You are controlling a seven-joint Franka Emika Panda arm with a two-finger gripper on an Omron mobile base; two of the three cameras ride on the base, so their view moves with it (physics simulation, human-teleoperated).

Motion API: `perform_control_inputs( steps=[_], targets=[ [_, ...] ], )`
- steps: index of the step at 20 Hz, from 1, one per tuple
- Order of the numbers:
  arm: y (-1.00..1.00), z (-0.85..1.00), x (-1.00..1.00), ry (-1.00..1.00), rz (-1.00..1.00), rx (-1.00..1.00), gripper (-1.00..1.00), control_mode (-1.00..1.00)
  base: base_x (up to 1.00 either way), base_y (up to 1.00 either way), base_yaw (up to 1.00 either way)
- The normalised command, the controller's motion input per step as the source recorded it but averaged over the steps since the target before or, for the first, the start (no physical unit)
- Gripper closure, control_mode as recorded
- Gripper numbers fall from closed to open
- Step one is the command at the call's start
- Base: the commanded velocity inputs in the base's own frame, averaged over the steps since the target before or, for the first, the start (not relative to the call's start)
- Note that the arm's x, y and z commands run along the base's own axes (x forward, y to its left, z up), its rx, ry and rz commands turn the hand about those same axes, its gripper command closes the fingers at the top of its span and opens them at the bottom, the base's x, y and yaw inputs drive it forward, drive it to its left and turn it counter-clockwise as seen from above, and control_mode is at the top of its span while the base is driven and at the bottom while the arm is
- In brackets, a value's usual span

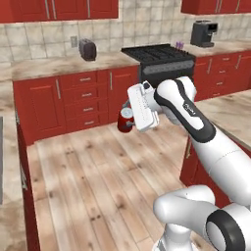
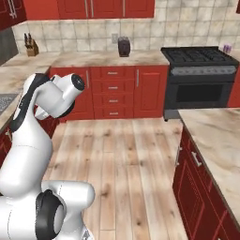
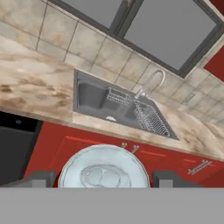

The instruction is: Four empty soda cans are scattered around the kitchen. Gather all the cans and cluster them next to the stove for recycling.

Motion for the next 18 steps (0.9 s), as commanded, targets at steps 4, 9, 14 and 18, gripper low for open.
perform_control_inputs(
  steps=[4, 9, 14, 18],
  targets=[
    [0.0, 0.0, 0.0, 0.0, 0.0, 0.0, 1.0, 1.0, 1.0, 0.0, 0.0],
    [0.0, 0.0, 0.0, 0.0, 0.0, 0.0, 1.0, 1.0, 1.0, 0.0, 0.0],
    [0.0, 0.0, 0.0, 0.0, 0.0, 0.0, 1.0, 1.0, 1.0, 0.0, 0.0],
    [0.0, 0.0, 0.0, 0.0, 0.0, 0.0, 1.0, 1.0, 0.98, 0.0, 0.0]
  ],
)
